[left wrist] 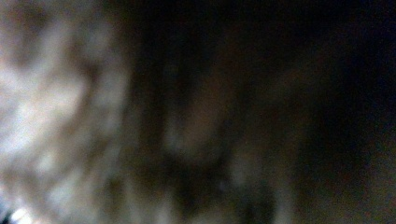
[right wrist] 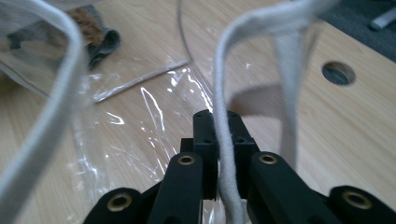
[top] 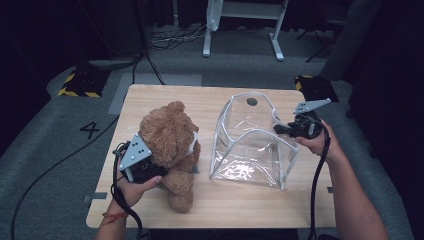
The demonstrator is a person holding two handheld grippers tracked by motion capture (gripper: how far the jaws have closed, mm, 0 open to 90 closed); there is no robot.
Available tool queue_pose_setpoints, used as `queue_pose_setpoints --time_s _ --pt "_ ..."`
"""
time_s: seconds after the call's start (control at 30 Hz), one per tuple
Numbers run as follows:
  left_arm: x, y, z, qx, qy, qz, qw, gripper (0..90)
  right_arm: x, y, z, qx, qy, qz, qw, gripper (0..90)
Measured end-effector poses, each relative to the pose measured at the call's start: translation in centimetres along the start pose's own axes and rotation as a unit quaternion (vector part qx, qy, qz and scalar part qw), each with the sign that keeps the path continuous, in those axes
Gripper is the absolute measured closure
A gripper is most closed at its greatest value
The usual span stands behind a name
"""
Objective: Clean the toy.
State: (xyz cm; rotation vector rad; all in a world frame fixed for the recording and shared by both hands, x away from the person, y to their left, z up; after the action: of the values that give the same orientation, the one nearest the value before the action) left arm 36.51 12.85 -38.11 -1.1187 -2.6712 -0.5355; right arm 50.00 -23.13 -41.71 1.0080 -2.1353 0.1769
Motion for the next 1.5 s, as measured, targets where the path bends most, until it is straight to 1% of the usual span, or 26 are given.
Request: queue_pose_setpoints --time_s 0.07,0.13,0.23,0.33,0.43,0.5,0.53,0.63,0.7,0.73,0.8,0.87,0.93,1.0,1.03,1.07,1.13,1.2,1.23,1.27,1.33,1.37,1.4,1.43,1.47,1.5 --pt "0.2 0.1 -0.1 0.001 -0.004 -0.003 1.0 41.1 -0.5 1.0 -0.5 0.024 0.0 -0.002 0.9997 87.3" --pt "0.4 0.3 -0.1 0.0 -0.003 -0.005 1.0 41.1 -1.1 2.3 -1.0 0.044 0.0 -0.018 0.9989 87.4" --pt "0.7 0.5 -0.1 0.003 -0.007 -0.009 0.9999 41.1 -1.8 3.6 -1.5 0.064 0.001 -0.024 0.9976 87.5" --pt "0.8 0.6 -0.1 0.004 -0.006 -0.01 0.9999 41.1 -2.6 5.0 -2.2 0.072 -0.004 -0.038 0.9967 87.5" --pt "0.9 0.7 0.0 0.005 -0.006 -0.011 0.9999 41.1 -3.4 6.6 -3.1 0.089 -0.01 -0.046 0.9949 87.5" --pt "1.0 0.9 0.0 0.006 -0.007 -0.013 0.9999 41.1 -4.0 7.9 -3.6 0.096 -0.009 -0.057 0.9937 87.6" --pt "1.1 0.9 0.0 0.007 -0.007 -0.014 0.9999 41.0 -4.2 8.3 -3.7 0.101 -0.007 -0.059 0.9931 87.6" --pt "1.1 1.1 0.1 0.01 -0.006 -0.015 0.9998 41.0 -4.9 9.4 -4.3 0.107 0.0 -0.057 0.9926 87.5" --pt "1.2 1.1 0.1 0.009 -0.004 -0.016 0.9998 40.9 -5.1 9.6 -4.5 0.098 0.003 -0.052 0.9938 86.8" --pt "1.2 1.2 0.1 0.008 -0.005 -0.017 0.9998 40.9 -5.1 9.5 -4.6 0.092 0.003 -0.047 0.9946 86.4" --pt "1.2 1.3 0.0 0.009 -0.005 -0.02 0.9998 40.9 -4.8 8.3 -4.7 0.084 0.002 -0.013 0.9964 84.2" --pt "1.1 1.3 -0.3 0.004 -0.007 -0.023 0.9997 41.0 -4.3 6.4 -4.8 0.063 -0.001 0.029 0.9976 82.8" --pt "1.2 1.4 -0.7 0.001 -0.01 -0.025 0.9996 41.0 -3.8 4.5 -4.6 0.034 -0.002 0.048 0.9983 80.6" --pt "1.3 1.6 -1.1 -0.002 -0.013 -0.027 0.9995 41.0 -3.1 3.0 -4.4 0.001 -0.009 0.048 0.9988 79.3" --pt "1.3 1.6 -1.3 -0.001 -0.015 -0.029 0.9995 41.0 -2.8 2.6 -4.3 -0.004 -0.01 0.051 0.9986 79.3" --pt "1.3 1.7 -1.4 -0.005 -0.013 -0.03 0.9994 41.0 -2.5 2.2 -4.2 -0.005 -0.011 0.057 0.9983 78.9" --pt "1.4 2.0 -1.8 -0.006 -0.014 -0.036 0.9993 41.0 -2.0 1.7 -4.1 -0.014 -0.015 0.066 0.9976 76.9" --pt "1.6 2.5 -2.4 -0.01 -0.016 -0.044 0.9989 41.1 -1.6 1.5 -3.9 -0.023 -0.019 0.072 0.997 74.3" --pt "1.7 2.7 -2.5 -0.011 -0.016 -0.046 0.9988 41.1 -1.4 1.4 -3.8 -0.022 -0.021 0.075 0.9967 74.4" --pt "1.8 3.0 -2.9 -0.008 -0.02 -0.049 0.9986 41.2 -1.3 1.4 -3.8 -0.023 -0.022 0.08 0.9963 73.6" --pt "2.0 3.6 -3.4 -0.006 -0.027 -0.052 0.9982 41.3 -1.0 1.3 -3.7 -0.024 -0.027 0.092 0.9951 67.9" --pt "2.1 3.9 -3.7 -0.002 -0.031 -0.053 0.9981 41.3 -0.8 1.1 -3.7 -0.025 -0.03 0.101 0.9941 62.0" --pt "2.1 4.1 -3.9 -0.003 -0.032 -0.054 0.998 41.3 -0.6 1.0 -3.7 -0.029 -0.035 0.105 0.9934 60.9" --pt "2.2 4.3 -4.2 -0.005 -0.033 -0.056 0.9979 41.4 -0.5 1.1 -3.6 -0.027 -0.036 0.099 0.994 61.1" --pt "2.2 4.5 -4.4 -0.006 -0.034 -0.059 0.9977 41.5 -0.5 1.1 -3.6 -0.029 -0.038 0.094 0.9944 59.2" --pt "2.1 4.6 -4.6 -0.009 -0.033 -0.06 0.9976 41.5 -0.4 1.0 -3.6 -0.033 -0.043 0.096 0.9939 56.3"
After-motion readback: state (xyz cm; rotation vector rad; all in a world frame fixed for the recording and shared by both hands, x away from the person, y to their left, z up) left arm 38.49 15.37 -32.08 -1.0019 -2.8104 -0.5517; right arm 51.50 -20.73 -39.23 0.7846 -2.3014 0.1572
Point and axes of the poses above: each handheld gripper's, and its own axes: x roughly backward along the jaws, z roughly out of its underside, y roughly to its left, the point moved 9 cm from there along -x, roughly forward along the jaws, and after that the axes turned 13 degrees about -x, right-handed, at the moved point
